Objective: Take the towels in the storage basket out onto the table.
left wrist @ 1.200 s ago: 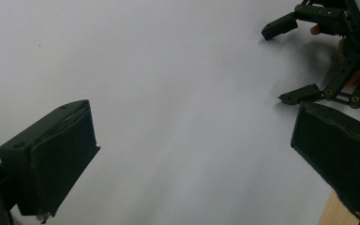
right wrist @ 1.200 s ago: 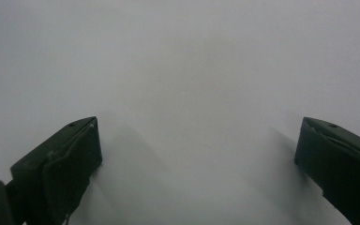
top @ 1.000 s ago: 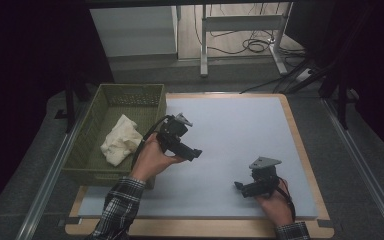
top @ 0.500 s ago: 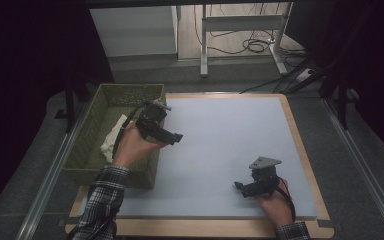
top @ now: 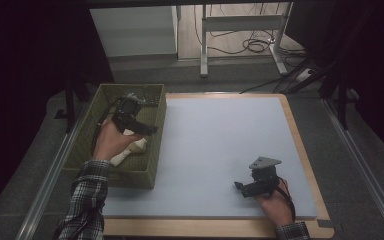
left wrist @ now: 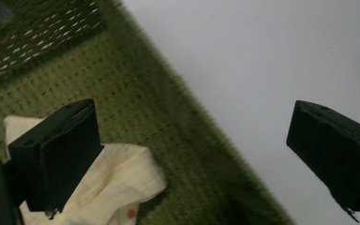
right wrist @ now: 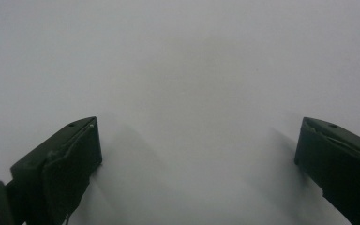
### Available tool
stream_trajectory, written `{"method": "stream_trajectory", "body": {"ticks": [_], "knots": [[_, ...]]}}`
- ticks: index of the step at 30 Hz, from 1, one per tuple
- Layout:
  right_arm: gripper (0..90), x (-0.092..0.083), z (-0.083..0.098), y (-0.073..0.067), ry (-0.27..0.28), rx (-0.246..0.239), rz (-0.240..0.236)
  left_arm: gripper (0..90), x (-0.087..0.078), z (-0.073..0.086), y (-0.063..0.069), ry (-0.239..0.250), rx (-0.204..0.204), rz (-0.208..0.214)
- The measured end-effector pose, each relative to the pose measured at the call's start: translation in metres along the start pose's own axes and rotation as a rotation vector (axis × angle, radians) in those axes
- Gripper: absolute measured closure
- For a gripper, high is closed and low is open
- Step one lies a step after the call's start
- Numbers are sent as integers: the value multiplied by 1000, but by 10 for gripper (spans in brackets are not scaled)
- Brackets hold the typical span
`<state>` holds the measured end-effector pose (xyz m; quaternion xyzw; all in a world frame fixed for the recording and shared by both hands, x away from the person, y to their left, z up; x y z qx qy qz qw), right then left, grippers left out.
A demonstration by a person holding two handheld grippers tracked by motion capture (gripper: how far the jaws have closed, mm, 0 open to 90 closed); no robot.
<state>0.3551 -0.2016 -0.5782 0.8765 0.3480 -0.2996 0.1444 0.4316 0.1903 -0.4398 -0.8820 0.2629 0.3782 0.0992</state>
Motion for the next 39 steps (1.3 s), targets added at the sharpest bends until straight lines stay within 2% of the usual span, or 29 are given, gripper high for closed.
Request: {"method": "stream_trajectory", "body": {"ticks": [8,15,23,27,29,32,37,39], "knots": [[10,0,0,0,0,0,0,46,10,22,-33,-17,-51,-49],[10,0,0,0,0,1,0,41,24,45,-58,-36,-105,-51],[10,0,0,0,0,1,0,41,45,77,-82,-122,-163,-76],[10,0,0,0,0,1,0,46,55,89,-88,-182,-170,-85],[10,0,0,0,0,1,0,52,59,93,-88,-223,-156,-92],[10,0,0,0,0,1,0,88,62,98,-88,-270,-142,-92],[10,0,0,0,0,1,0,332,66,106,-88,-342,-141,-90],[9,0,0,0,0,1,0,399,65,107,-88,-353,-150,-84]]}}
Point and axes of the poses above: each handheld gripper's, and its own axes: x roughly forward along the jaws, z roughly out of its underside, y roughly to its right, the point moved 6 cm from there along x, roughly forward along the jaws, and after that the axes turned 7 degrees about y, right-handed, at the moved point
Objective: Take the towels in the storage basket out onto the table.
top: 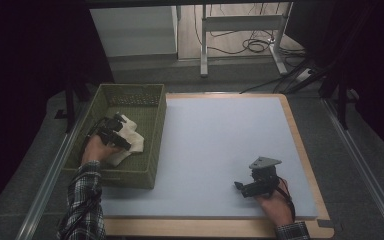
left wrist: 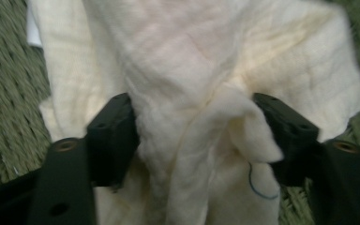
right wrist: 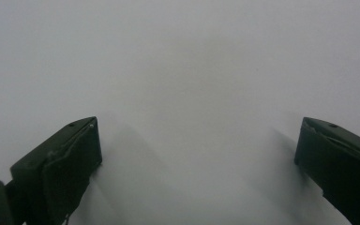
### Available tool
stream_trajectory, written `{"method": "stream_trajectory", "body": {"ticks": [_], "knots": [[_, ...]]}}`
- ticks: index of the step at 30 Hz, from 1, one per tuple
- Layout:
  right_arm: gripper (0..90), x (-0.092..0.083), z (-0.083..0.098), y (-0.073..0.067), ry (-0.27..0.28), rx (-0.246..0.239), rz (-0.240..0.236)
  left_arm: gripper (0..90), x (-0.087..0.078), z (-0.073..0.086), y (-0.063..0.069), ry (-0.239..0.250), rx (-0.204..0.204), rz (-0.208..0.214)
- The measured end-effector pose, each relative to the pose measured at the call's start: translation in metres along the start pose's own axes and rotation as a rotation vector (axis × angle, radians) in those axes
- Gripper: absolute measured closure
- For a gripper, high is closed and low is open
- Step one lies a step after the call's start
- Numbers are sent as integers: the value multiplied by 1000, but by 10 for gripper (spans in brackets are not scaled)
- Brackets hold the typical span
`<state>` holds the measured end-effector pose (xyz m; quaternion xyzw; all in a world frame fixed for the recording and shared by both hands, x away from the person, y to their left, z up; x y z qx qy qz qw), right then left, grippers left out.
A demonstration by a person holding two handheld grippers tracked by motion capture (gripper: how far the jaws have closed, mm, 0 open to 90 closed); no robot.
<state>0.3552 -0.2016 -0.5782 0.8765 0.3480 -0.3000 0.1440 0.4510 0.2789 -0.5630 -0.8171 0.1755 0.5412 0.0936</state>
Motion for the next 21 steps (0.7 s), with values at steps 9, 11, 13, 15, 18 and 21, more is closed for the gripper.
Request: {"method": "stream_trajectory", "body": {"ticks": [9,11,13,15,18,21], "knots": [[9,0,0,0,0,0,0,768,-8,1,-3,17,-28,42],[10,0,0,0,0,1,0,766,-12,-2,-2,61,-36,64],[10,0,0,0,0,0,0,766,-17,-5,-1,106,-48,75],[10,0,0,0,0,0,0,767,-23,-7,-1,151,-60,106],[10,0,0,0,0,0,0,766,-30,-8,-1,181,-59,112],[10,0,0,0,0,0,0,764,-41,-11,1,215,-46,112]]}}
Point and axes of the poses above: each handheld gripper's, and its own axes: x roughly forward along the jaws, z roughly out of its underside, y roughly to its right, the point moved 6 cm from there along x, roughly forward along the jaws, and after that the axes turned 7 degrees about y, right-handed, at the moved point
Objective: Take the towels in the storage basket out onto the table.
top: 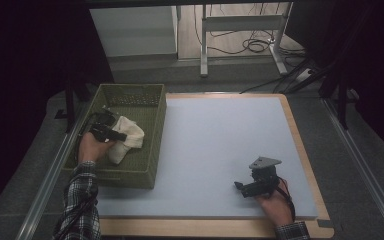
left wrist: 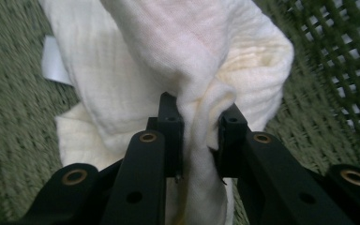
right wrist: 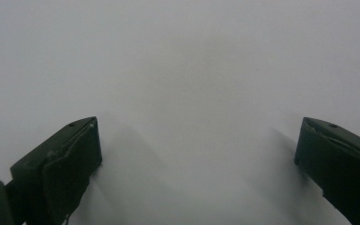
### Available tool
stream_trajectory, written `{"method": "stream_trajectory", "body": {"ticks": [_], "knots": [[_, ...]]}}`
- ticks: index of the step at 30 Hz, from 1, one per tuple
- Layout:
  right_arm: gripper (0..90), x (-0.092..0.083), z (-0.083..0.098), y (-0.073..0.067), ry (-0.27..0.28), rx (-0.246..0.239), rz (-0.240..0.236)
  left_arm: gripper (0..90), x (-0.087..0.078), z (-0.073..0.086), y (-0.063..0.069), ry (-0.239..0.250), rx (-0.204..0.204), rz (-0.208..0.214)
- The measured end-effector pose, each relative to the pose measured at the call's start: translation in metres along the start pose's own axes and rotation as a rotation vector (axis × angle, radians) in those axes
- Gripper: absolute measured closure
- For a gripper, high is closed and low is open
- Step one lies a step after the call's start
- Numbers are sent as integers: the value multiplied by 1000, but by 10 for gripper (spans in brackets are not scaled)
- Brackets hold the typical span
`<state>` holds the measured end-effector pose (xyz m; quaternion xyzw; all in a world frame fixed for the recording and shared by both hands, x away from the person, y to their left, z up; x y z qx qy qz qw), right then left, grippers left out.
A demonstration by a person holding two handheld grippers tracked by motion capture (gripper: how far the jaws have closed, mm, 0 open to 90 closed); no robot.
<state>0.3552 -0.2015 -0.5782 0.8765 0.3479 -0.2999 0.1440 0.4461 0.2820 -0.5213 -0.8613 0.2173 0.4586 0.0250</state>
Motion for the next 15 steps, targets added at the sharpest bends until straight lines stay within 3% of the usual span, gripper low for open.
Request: {"method": "stream_trajectory", "body": {"ticks": [6,15], "knots": [[10,0,0,0,0,0,0,764,-18,-11,9,49,14,21],[10,0,0,0,0,0,0,760,-47,-25,19,94,46,13]]}}
Point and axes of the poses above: each handheld gripper's, and its own axes: x roughly forward along the jaws, z roughly out of its underside, y roughly to its right, the point moved 6 cm from there along x, roughly forward along the jaws, and after that the axes turned 7 degrees about y, right-handed, at the moved point
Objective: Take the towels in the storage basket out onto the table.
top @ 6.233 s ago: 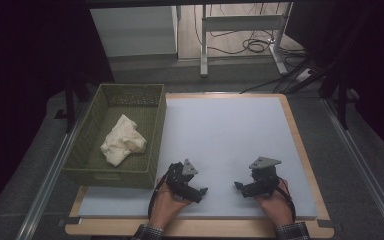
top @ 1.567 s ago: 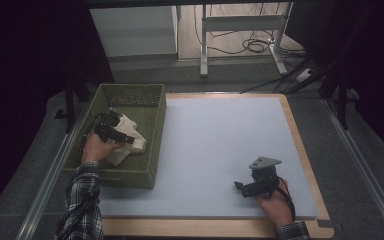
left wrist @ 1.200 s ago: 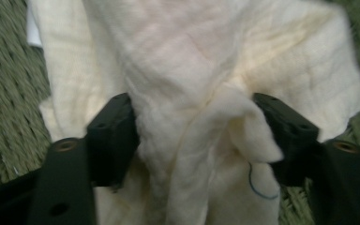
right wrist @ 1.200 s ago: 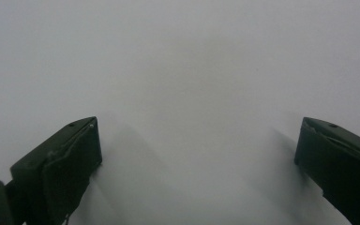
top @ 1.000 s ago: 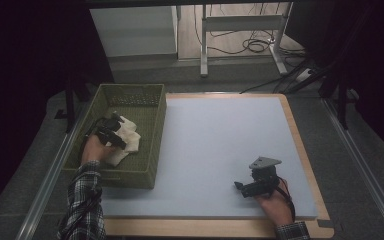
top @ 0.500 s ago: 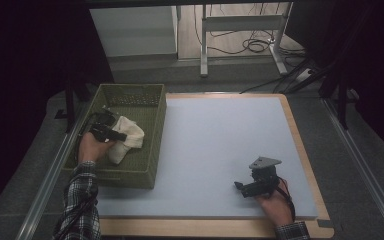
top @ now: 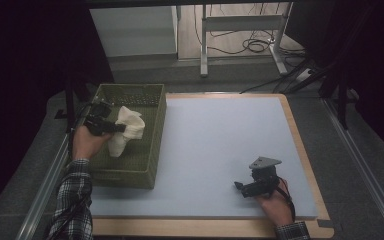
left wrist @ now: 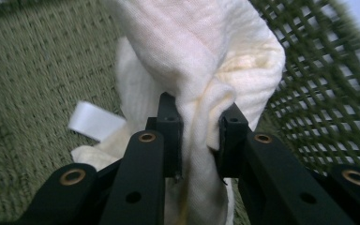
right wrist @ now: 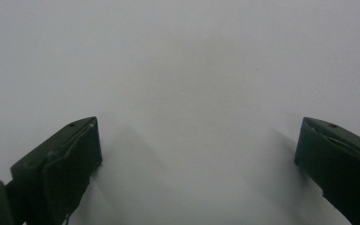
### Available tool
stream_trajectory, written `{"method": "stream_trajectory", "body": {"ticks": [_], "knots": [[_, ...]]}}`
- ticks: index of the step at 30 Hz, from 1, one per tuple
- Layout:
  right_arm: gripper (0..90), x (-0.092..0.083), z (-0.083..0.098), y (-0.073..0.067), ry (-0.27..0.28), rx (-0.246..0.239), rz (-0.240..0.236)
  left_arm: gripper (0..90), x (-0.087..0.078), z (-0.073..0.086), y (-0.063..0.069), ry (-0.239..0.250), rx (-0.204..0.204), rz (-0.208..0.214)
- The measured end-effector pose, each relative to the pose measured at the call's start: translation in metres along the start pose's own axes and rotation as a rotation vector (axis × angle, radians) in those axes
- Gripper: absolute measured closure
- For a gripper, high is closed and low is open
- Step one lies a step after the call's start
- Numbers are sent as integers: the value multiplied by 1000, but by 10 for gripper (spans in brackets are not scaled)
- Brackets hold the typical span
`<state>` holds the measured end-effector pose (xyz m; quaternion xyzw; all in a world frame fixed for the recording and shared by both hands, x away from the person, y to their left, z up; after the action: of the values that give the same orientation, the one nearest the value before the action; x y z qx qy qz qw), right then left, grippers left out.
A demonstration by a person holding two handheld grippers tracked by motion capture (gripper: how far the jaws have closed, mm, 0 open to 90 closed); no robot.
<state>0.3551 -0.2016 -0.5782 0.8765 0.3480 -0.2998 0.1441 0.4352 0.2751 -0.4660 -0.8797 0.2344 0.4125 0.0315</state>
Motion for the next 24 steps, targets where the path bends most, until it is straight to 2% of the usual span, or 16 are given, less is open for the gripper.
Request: {"method": "stream_trajectory", "body": {"ticks": [10,24], "knots": [[10,0,0,0,0,0,0,760,-34,-14,4,59,14,-1],[10,0,0,0,0,1,0,758,-66,-30,14,91,32,0]]}}
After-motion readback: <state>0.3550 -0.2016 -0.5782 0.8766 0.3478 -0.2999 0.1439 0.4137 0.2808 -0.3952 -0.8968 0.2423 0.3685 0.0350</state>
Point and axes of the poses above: each handheld gripper's, and its own axes: x roughly forward along the jaws, z roughly out of its underside, y roughly to its right, the point moved 6 cm from there along x, roughly forward along the jaws, and after that the axes turned 7 degrees about y, right-handed, at the moved point
